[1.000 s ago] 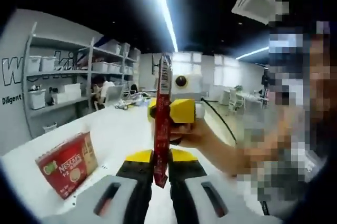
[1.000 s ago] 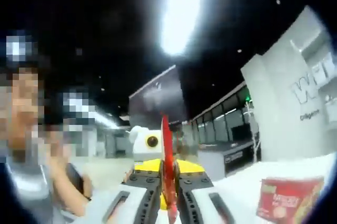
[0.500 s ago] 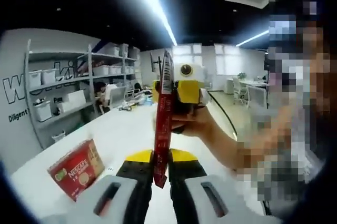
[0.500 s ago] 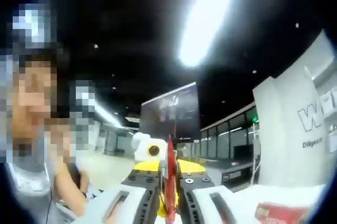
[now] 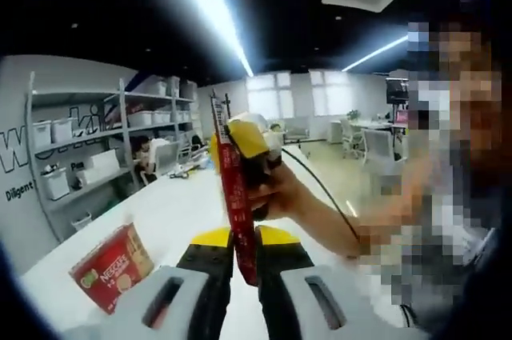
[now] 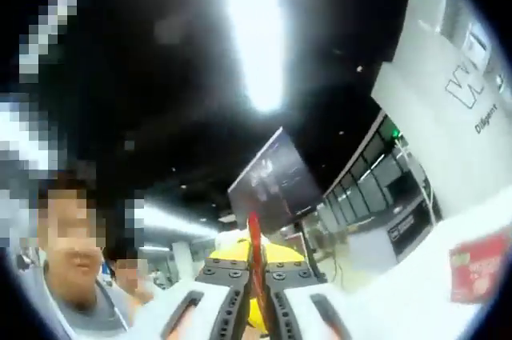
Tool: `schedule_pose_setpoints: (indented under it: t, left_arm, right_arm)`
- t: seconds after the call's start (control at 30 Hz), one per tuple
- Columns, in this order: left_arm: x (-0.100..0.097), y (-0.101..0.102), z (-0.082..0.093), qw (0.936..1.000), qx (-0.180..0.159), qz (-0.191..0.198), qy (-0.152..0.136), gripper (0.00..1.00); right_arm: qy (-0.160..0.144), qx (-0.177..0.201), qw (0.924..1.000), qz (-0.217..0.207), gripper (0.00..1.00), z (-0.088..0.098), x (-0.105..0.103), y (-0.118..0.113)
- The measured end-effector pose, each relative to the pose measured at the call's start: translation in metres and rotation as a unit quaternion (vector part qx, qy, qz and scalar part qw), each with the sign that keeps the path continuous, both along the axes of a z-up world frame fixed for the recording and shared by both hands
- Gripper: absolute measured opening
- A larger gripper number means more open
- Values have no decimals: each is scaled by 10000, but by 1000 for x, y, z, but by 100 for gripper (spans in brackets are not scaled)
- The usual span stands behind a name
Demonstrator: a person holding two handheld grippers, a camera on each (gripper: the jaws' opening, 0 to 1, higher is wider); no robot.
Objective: Tear open the coffee pouch, take out the coffee, and pour the coffee from the pouch into the cup
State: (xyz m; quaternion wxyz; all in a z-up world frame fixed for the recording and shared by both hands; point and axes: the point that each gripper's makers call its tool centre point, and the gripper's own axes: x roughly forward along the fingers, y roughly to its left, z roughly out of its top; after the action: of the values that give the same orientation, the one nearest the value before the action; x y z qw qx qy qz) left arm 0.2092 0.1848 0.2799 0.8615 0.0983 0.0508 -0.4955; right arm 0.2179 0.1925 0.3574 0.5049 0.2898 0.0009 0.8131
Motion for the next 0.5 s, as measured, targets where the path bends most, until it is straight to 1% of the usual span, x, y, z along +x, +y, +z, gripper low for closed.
schedule_pose_setpoints:
  t: [0.23, 0.43, 0.5]
  left_arm:
    - [-1, 2, 1, 10000, 50, 7, 13, 13]
    - [0, 3, 1, 10000, 52, 5, 50, 13]
    - [0, 3, 0, 10000, 32, 24, 81, 12]
  right_arm:
    - [-142, -57, 9998, -112, 3, -1, -5, 0]
    - [-176, -75, 9997, -118, 3, -1, -6, 0]
    - [-258, -71, 9995, -145, 4, -1, -9, 0]
